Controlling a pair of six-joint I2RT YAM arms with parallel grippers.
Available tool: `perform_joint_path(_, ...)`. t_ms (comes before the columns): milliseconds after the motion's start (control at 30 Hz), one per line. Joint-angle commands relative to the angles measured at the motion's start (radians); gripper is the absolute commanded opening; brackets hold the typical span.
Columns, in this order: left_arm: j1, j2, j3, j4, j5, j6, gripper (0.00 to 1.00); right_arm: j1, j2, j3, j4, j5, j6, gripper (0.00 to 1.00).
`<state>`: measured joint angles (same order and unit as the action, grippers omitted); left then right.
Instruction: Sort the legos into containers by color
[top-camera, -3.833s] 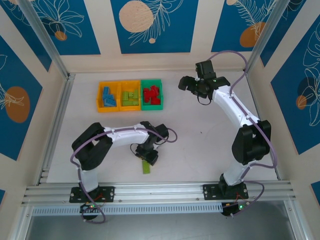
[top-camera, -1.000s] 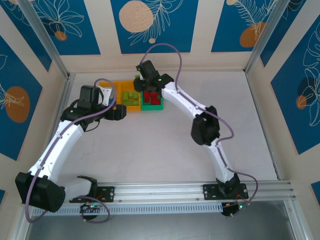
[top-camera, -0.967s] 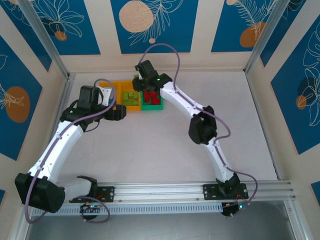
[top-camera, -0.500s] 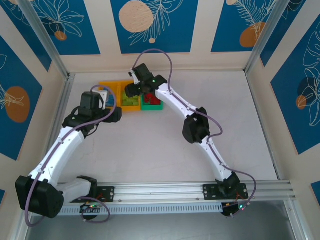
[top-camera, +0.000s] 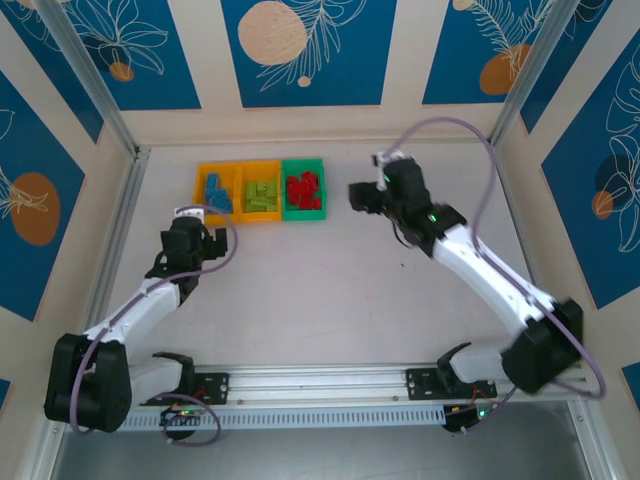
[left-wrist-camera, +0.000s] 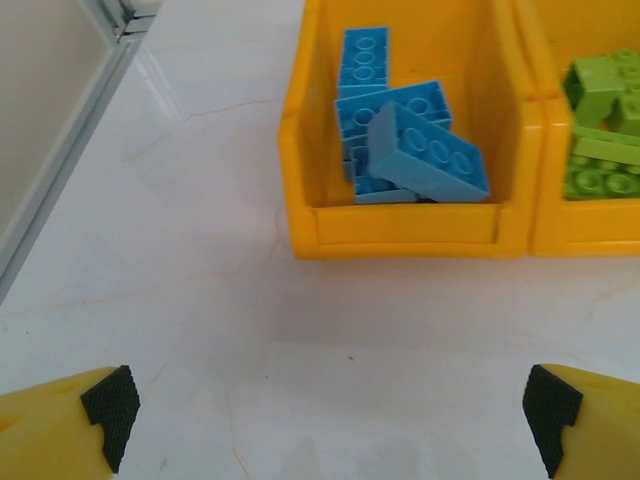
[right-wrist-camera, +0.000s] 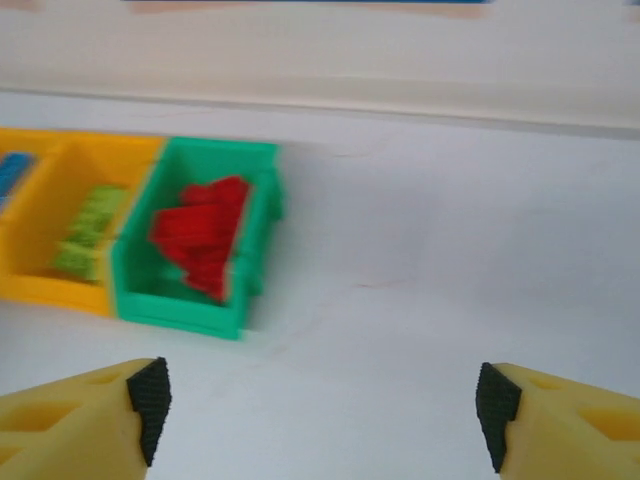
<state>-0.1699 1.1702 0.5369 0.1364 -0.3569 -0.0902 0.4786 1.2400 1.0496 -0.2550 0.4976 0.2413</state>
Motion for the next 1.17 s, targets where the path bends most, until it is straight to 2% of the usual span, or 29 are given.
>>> perform_joint_path(0,0.049,0.063,-0.031,0.243,0.043,0.036,1.0,-0.096,-0.071,-0.264,0.304,0.142,-0.096,0.86)
perform_joint_path(100,0.085,0.125,-0.06,0.365,0.144,0.052,1.0,-0.235,-0.054,-0.391,0.387,0.103,-0.093,0.89)
perform_joint_path(200,0.105,0.183,-0.06,0.421,0.204,0.088,1.0,-0.344,0.069,-0.431,0.475,0.062,-0.063,0.9)
perform_joint_path(233,0.123,0.203,-0.058,0.434,0.238,0.079,1.0,-0.365,0.119,-0.467,0.586,0.039,-0.073,0.9)
perform_joint_path(300,0.141,0.263,-0.11,0.569,0.265,0.064,1.0,-0.397,0.213,-0.545,0.863,-0.057,-0.094,0.89)
perform_joint_path(333,0.142,0.3,-0.147,0.674,0.27,0.067,1.0,-0.4,0.241,-0.548,0.886,-0.112,-0.116,0.91)
perform_joint_path(367,0.139,0.317,-0.161,0.694,0.303,0.085,1.0,-0.421,0.276,-0.57,0.977,-0.183,-0.119,0.91)
perform_joint_path(400,0.138,0.35,-0.169,0.745,0.309,0.086,1.0,-0.435,0.249,-0.584,0.946,-0.21,-0.112,0.93)
perform_joint_path(433,0.138,0.382,-0.179,0.808,0.323,0.091,1.0,-0.467,0.254,-0.618,1.019,-0.283,-0.1,0.94)
perform_joint_path(467,0.138,0.358,-0.166,0.734,0.341,0.098,1.0,-0.49,0.294,-0.677,1.172,-0.335,-0.087,0.99)
perform_joint_path(500,0.137,0.363,-0.155,0.729,0.343,0.103,1.0,-0.489,0.299,-0.697,1.213,-0.34,-0.088,1.0)
perform_joint_path(533,0.136,0.369,-0.158,0.743,0.348,0.103,1.0,-0.483,0.271,-0.661,1.089,-0.318,-0.088,0.99)
perform_joint_path(633,0.135,0.361,-0.154,0.722,0.348,0.107,1.0,-0.444,0.28,-0.657,1.1,-0.254,-0.121,0.99)
perform_joint_path(700,0.131,0.362,-0.151,0.718,0.341,0.111,1.0,-0.456,0.284,-0.65,1.099,-0.281,-0.115,0.99)
perform_joint_path(767,0.127,0.366,-0.126,0.676,0.387,0.135,1.0,-0.457,0.284,-0.652,1.101,-0.286,-0.117,0.99)
perform_joint_path(1133,0.126,0.365,-0.129,0.681,0.386,0.135,1.0,-0.454,0.28,-0.654,1.1,-0.276,-0.115,0.99)
